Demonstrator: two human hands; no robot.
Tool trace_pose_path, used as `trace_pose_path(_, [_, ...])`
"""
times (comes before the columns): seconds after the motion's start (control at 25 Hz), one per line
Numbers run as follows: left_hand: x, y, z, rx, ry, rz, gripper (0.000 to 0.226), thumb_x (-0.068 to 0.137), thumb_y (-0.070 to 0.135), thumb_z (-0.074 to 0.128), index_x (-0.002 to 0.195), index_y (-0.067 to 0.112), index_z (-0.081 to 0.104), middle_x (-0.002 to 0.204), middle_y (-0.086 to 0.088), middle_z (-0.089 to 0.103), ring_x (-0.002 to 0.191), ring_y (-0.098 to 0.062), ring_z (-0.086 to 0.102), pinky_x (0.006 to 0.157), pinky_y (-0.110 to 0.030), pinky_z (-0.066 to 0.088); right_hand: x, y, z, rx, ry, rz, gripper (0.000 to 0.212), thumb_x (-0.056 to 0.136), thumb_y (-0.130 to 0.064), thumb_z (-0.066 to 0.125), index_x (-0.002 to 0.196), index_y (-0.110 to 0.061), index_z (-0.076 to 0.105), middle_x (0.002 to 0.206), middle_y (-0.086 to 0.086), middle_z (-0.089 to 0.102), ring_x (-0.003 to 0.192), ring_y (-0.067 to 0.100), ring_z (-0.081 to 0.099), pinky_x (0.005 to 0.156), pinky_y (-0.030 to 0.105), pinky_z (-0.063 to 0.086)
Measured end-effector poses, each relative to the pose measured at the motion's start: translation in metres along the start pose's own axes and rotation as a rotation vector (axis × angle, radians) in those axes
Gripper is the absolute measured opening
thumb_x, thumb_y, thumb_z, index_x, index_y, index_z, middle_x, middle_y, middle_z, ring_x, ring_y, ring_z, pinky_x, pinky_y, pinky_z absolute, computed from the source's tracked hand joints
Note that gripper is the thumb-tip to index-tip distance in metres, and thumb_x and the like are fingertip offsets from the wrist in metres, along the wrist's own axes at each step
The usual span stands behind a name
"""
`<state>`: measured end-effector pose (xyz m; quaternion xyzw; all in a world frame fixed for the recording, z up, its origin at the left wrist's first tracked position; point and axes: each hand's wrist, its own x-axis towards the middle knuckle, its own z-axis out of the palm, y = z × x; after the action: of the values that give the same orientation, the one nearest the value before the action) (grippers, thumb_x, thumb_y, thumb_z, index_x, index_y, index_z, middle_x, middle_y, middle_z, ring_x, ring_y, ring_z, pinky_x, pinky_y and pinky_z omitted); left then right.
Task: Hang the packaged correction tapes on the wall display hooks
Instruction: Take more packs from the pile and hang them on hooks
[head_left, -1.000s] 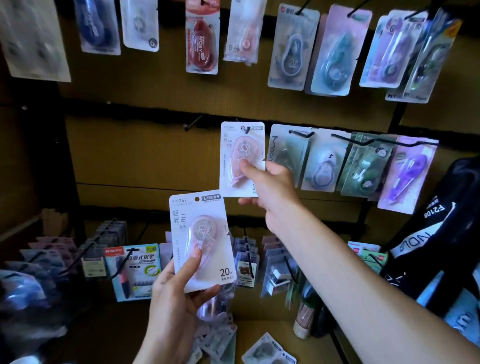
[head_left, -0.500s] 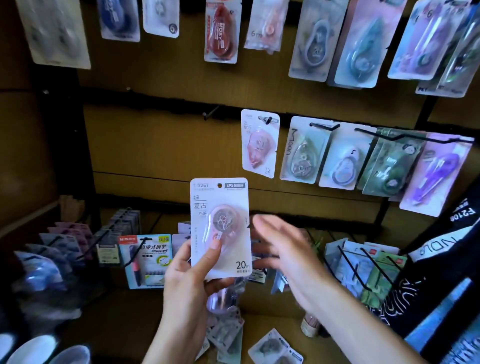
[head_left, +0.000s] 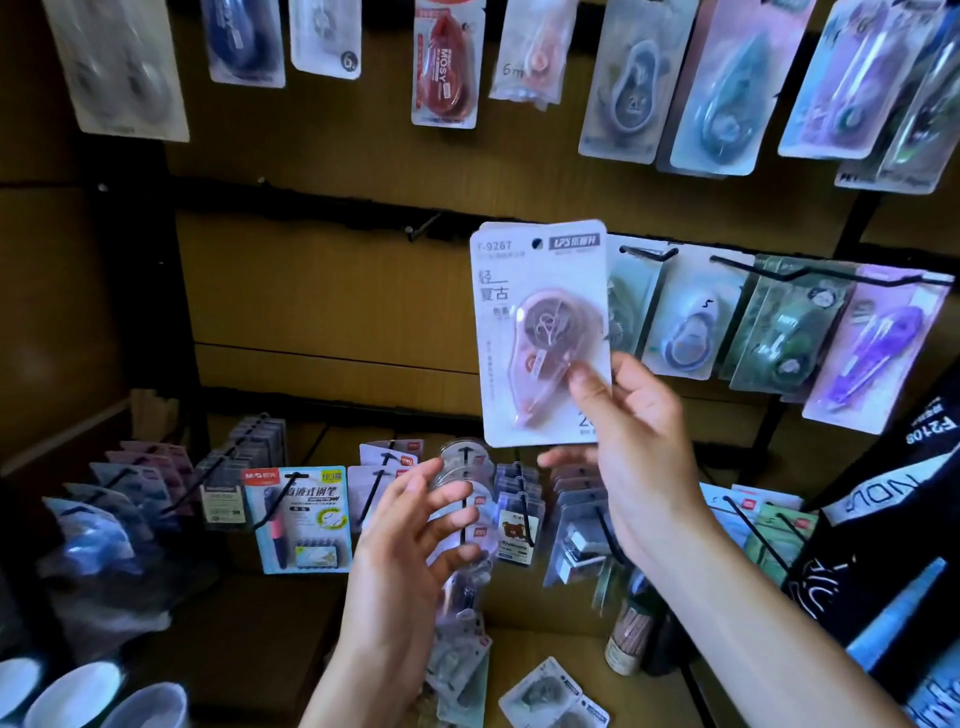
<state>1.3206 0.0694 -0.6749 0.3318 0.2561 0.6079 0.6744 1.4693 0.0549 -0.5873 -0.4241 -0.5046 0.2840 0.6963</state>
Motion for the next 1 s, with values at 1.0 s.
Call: trace_pose_path(1.0, [-0.008, -0.103, -0.006, 0.404, 0.165, -0.325, 0.014, 0.097, 0.019, 0.056, 0.097, 0.015, 0.069, 0.086, -0.007, 0.073, 0.079, -0.021, 0.063, 0.069, -0.031, 0.043, -0.056, 0.106, -0.054, -0.090, 0.426, 0.230, 0.018, 0.092, 0.002, 0.053, 0.087, -0.013, 0.062, 0.076, 0.014, 0.069, 0.059, 0.021, 0.062, 0.048, 0.029, 0.053])
